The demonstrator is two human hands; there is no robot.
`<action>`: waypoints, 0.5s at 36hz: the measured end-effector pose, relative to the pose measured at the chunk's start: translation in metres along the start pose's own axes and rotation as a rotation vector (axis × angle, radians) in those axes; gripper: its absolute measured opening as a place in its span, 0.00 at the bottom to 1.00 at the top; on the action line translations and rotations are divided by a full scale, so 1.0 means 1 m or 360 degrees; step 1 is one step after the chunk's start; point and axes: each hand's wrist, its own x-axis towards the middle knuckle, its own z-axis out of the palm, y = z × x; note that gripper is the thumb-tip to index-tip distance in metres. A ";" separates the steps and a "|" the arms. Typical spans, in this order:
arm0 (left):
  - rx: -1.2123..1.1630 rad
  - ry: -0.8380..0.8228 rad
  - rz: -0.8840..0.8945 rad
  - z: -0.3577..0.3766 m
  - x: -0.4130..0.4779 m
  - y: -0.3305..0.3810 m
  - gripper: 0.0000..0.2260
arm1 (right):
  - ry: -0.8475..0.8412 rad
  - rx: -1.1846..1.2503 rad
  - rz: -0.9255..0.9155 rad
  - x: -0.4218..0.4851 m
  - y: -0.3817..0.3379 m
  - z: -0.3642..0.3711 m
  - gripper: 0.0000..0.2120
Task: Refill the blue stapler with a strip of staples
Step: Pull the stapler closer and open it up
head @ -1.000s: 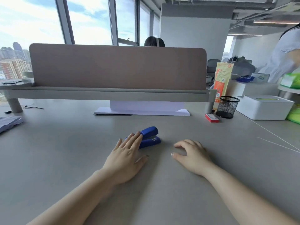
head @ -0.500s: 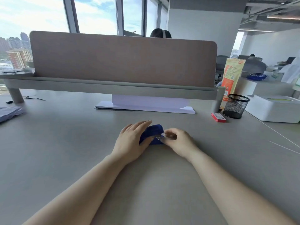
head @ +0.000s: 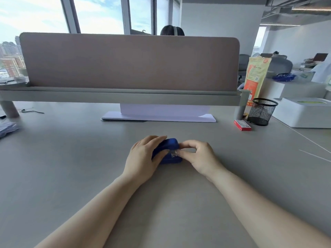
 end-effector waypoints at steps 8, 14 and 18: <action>-0.0221 0.0019 -0.0017 -0.001 -0.001 0.007 0.16 | -0.0069 -0.0003 -0.0099 0.000 0.000 0.003 0.08; -0.0413 0.0091 -0.0060 -0.004 0.000 0.006 0.13 | -0.0042 -0.0024 -0.0107 -0.002 -0.001 0.002 0.05; -0.0521 0.0164 -0.0067 -0.012 0.003 0.009 0.10 | -0.0004 -0.0102 -0.0201 0.000 0.000 0.001 0.03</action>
